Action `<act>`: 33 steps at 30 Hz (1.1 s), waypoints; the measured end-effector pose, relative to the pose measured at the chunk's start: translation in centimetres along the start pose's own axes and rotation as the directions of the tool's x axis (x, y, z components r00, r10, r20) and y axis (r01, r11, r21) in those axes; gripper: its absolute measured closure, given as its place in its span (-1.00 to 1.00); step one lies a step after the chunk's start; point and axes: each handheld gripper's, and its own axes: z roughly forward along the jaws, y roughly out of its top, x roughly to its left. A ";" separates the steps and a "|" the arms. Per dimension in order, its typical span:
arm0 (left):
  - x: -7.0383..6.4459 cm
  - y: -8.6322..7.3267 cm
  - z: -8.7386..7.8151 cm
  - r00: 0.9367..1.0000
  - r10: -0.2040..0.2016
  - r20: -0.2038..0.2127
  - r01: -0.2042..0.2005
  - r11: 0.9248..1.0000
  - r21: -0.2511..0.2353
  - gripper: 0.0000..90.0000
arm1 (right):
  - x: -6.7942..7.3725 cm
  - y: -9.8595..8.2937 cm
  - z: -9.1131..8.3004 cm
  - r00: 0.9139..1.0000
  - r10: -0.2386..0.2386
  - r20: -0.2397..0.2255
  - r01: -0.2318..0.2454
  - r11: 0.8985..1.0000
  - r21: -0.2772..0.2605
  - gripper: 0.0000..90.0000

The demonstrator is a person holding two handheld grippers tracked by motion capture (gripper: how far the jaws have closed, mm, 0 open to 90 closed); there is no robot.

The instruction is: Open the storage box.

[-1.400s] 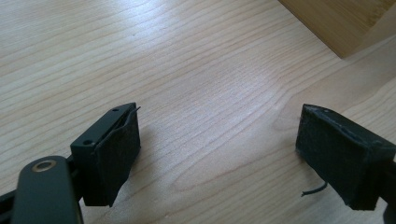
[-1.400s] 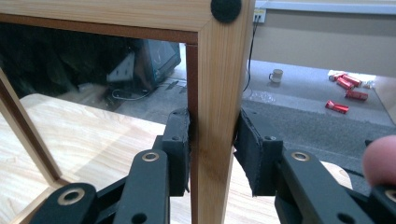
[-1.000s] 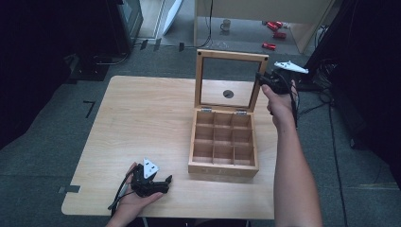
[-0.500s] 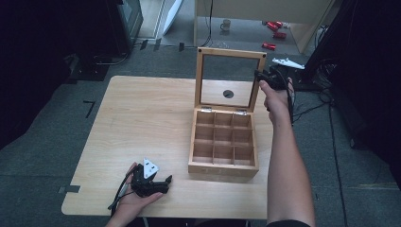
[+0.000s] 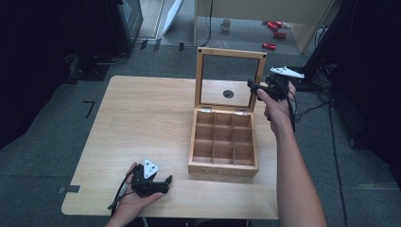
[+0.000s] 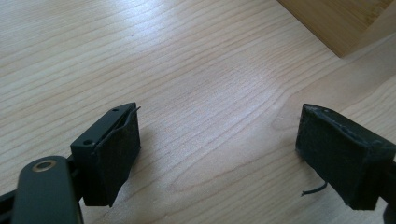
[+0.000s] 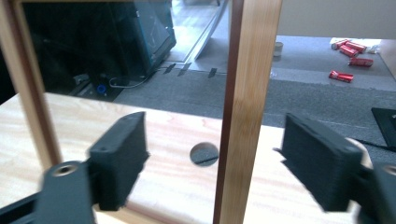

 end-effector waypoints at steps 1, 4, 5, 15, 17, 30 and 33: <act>0.0 0.0 0.0 1.000 0.001 0.000 -0.001 1.000 0.001 -0.69 | 0.1 -0.5 -0.7 1.000 -0.002 -0.004 0.002 1.000 0.005 -0.66; 0.0 0.0 0.0 1.000 0.004 0.000 -0.004 1.000 0.002 -0.69 | 0.2 -1.4 -1.9 1.000 -0.004 -0.009 0.004 1.000 0.012 -0.81; 0.0 0.0 0.0 1.000 0.004 0.000 -0.004 1.000 0.002 -0.69 | 0.3 -1.6 -2.2 1.000 -0.012 -0.011 0.012 1.000 0.015 -0.86; 0.0 0.0 0.0 1.000 0.006 0.000 -0.006 1.000 0.003 -0.69 | 0.3 -4.7 -6.0 1.000 0.007 -0.018 -0.007 0.999 0.041 -0.95; 0.0 0.0 0.0 1.000 0.004 0.000 -0.004 1.000 0.003 -0.69 | 0.3 -5.0 -6.3 1.000 0.007 -0.012 -0.006 0.999 0.049 -0.95; 0.0 0.0 0.0 1.000 0.005 -0.001 -0.005 1.000 0.001 -0.69 | 0.1 -10.5 -9.8 0.998 -0.060 -0.017 0.061 0.993 0.103 -1.00; 0.0 0.0 0.0 1.000 0.005 0.000 -0.005 1.000 0.004 -0.69 | -0.3 -12.2 -10.7 0.999 -0.049 -0.022 0.051 0.992 0.115 -1.00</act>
